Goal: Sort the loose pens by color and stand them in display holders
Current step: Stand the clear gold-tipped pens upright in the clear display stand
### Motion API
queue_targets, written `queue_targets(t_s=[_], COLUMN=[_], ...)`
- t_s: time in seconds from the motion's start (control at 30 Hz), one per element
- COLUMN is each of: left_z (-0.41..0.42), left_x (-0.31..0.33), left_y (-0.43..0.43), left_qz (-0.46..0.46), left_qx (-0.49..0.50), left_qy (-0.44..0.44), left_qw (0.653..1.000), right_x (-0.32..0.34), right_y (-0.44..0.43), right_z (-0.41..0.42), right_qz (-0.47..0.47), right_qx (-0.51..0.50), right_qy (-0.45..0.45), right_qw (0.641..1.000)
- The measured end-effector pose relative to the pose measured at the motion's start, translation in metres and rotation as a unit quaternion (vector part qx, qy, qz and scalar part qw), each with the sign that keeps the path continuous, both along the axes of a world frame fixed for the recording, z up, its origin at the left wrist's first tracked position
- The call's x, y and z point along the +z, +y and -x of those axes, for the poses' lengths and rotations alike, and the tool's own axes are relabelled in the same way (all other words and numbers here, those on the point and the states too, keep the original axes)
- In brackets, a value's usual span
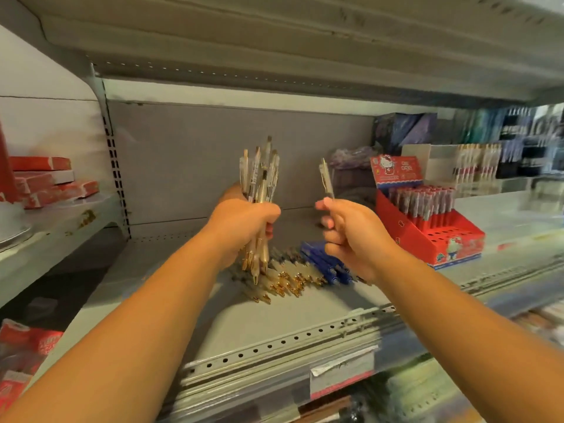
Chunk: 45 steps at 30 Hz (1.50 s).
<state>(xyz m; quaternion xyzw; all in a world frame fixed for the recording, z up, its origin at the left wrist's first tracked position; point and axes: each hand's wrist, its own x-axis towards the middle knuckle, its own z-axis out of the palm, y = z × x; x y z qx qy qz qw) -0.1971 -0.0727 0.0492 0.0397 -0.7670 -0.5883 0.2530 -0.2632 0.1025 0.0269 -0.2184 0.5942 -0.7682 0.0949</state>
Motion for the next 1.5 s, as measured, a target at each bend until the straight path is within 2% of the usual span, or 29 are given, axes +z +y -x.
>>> queue_targets(t_s=[0.17,0.27,0.37,0.73,1.03,1.27,1.5], left_z=[0.007,0.017,0.032,0.107,0.18,0.237,0.272], left_x=[0.002,0.0,-0.001,-0.011,-0.024,-0.001,0.014], left_y=[0.072,0.127,0.183,0.364,0.429,0.419,0.405], left_qz=[-0.027,-0.021,-0.039,-0.093,-0.127,-0.098,-0.034], left_qx=[-0.162,-0.253,-0.303,-0.277,-0.211,-0.152,-0.066], left_qy=[0.036,0.075,0.118,0.131,0.096,0.12,0.169], left_qw=[0.986,0.964,0.945,0.947,0.964,0.976,0.983], right_x=[0.005,0.004,0.004,0.002,-0.006,-0.004,0.009], right_y=[0.061,0.105,0.155,0.351,0.417,0.411,0.384], right_z=[-0.011,-0.009,-0.001,0.068,0.147,0.225,0.29], right_qz=[0.104,0.122,0.156,0.148,0.139,0.025,-0.049], right_qx=[0.059,0.045,0.038,0.031,0.021,-0.009,-0.025], right_qy=[-0.005,0.026,0.034,0.007,0.012,0.129,0.289], right_qw=[0.993,0.991,0.986,0.988,0.99,0.991,0.956])
